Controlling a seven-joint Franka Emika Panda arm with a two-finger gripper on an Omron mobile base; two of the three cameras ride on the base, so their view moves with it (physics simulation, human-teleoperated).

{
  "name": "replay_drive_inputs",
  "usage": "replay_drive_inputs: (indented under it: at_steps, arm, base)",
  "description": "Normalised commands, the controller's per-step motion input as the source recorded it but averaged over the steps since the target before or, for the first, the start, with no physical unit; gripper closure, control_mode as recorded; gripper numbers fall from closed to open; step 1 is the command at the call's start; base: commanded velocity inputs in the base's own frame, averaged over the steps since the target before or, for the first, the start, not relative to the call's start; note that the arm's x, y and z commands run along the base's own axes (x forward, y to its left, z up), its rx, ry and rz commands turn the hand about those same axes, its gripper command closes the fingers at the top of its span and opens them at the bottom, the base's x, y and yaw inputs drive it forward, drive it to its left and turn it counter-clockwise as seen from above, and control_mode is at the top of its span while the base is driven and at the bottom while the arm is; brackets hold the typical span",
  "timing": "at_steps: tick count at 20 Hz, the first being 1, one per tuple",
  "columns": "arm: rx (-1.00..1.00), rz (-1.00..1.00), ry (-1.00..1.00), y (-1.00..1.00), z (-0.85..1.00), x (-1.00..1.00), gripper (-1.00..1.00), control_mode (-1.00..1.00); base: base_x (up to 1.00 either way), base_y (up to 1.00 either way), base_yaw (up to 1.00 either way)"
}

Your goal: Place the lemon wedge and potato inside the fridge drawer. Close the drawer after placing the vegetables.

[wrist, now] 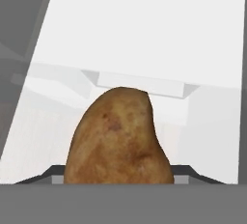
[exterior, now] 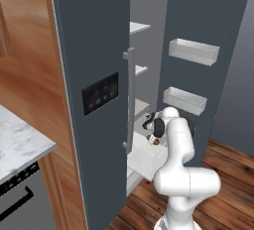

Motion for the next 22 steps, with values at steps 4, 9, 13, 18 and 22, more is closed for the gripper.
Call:
replay_drive_inputs:
  at_steps: [4, 9, 13, 18, 22]
  arm:
    - [0.01, 0.02, 0.00, 0.00, -0.42, 0.11, 1.00, -1.00]
    - [0.00, 0.03, 0.00, -0.04, -0.43, 0.00, 1.00, -1.00]
    - [0.00, 0.01, 0.00, -0.18, -0.31, 0.00, 1.00, -1.00]
    - [0.00, 0.00, 0.00, -0.09, -0.30, 0.00, 1.00, -1.00]
    - [0.00, 0.00, 0.03, 0.00, -0.22, 0.00, 1.00, -1.00]
  base:
    - [0.00, 0.00, 0.00]
    - [0.00, 0.00, 0.00]
    - [0.00, 0.00, 0.00]
    - [0.00, 0.00, 0.00]
    - [0.00, 0.00, 0.00]
